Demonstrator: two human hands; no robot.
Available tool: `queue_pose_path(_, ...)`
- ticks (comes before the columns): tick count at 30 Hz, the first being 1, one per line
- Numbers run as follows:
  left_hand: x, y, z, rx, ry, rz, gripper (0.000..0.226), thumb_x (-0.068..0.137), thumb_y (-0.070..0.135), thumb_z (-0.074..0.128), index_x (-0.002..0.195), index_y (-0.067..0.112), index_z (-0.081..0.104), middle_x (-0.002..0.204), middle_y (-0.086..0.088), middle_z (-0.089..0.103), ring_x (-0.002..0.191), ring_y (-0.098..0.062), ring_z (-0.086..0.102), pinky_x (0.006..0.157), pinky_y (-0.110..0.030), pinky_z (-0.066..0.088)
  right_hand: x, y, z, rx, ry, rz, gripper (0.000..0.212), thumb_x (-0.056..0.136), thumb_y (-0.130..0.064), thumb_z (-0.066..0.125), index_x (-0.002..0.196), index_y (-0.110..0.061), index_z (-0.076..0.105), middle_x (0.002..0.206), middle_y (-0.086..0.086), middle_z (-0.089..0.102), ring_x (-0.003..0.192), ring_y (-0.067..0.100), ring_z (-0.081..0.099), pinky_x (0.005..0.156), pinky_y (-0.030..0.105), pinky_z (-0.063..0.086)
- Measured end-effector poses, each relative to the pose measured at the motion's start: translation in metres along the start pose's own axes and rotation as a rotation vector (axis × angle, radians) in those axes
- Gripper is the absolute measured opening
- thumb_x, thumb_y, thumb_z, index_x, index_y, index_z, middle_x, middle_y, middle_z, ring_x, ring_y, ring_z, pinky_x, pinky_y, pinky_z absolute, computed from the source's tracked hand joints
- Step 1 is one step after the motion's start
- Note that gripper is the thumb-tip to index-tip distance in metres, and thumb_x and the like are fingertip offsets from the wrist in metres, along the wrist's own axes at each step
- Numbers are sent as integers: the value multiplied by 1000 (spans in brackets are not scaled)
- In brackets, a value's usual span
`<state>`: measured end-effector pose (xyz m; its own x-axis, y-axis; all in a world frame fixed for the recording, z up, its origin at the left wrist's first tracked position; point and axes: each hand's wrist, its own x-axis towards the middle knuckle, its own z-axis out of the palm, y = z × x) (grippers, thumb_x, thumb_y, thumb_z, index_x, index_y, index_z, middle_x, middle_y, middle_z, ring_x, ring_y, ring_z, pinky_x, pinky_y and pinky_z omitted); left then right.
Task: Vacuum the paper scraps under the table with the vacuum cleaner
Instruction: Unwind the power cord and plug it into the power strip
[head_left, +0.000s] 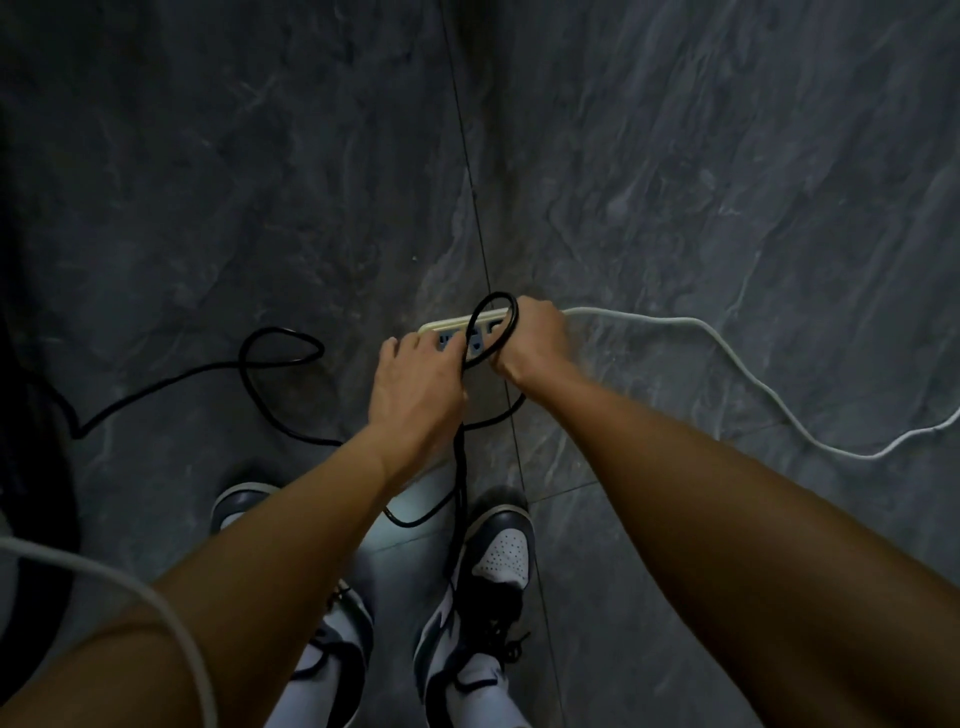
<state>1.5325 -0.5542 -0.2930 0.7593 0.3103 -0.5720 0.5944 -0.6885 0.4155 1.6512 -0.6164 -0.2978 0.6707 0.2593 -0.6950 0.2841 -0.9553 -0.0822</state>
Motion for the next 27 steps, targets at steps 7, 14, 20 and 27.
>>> queue_pose_path(7, 13, 2, -22, 16, -56, 16, 51, 85, 18, 48, 135, 16, 40, 119, -11, 58, 109, -30, 53, 94, -39, 39, -1, -8, 1, -52, 15, -16, 14, 88, -19, 59, 93, -8, 67, 95, 12, 70, 93, 27, 65, 65, 26, 39)
queue_pose_path(14, 0, -1, -31, 8, -78, -39, 50, 83, 18, 51, 133, 16, 43, 121, -11, 57, 107, -30, 55, 91, -38, 41, -6, -12, 5, -164, 21, -13, 21, 89, -19, 57, 102, -7, 68, 102, 13, 70, 96, 30, 65, 69, 30, 45)
queue_pose_path(20, -30, -6, -43, -44, -94, -101, 54, 83, 18, 52, 136, 15, 41, 123, -14, 56, 109, -34, 54, 95, -42, 40, -8, 0, -20, -121, -141, 51, 33, 87, -34, 57, 105, -8, 66, 109, 14, 68, 102, 32, 63, 82, 35, 49)
queue_pose_path(27, -82, 5, -101, -95, -58, -147, 41, 88, 18, 45, 129, 12, 46, 123, -16, 55, 109, -35, 54, 92, -41, 41, -82, 18, -75, 262, 22, 93, 39, 96, -31, 41, 127, -15, 58, 120, 11, 65, 106, 27, 61, 92, 40, 50)
